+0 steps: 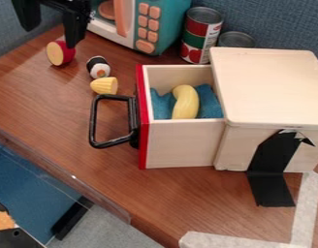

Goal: Close the drawer

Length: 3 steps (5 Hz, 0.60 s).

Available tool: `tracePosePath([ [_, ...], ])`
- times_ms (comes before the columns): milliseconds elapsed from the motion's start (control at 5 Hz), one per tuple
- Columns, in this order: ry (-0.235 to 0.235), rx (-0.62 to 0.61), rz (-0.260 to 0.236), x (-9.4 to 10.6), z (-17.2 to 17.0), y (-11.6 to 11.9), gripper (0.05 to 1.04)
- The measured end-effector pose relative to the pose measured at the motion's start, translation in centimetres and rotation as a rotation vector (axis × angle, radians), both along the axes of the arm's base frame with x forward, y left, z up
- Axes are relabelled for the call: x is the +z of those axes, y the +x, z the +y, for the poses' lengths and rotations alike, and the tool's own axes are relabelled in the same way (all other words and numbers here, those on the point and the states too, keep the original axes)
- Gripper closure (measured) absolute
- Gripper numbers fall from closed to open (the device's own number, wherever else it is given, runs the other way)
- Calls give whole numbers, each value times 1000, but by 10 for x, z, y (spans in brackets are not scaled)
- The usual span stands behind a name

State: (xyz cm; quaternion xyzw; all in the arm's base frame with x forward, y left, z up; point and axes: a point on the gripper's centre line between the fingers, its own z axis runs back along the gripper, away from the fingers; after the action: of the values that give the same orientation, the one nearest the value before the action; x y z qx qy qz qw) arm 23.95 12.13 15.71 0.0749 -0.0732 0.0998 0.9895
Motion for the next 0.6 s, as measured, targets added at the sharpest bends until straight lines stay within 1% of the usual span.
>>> tracePosePath([
  [200,-11,-10,15,-6,-1,0,83],
  [400,-13,-180,13,-24,5,-10,83],
  [600,-32,-337,0,-30,13,-17,83],
])
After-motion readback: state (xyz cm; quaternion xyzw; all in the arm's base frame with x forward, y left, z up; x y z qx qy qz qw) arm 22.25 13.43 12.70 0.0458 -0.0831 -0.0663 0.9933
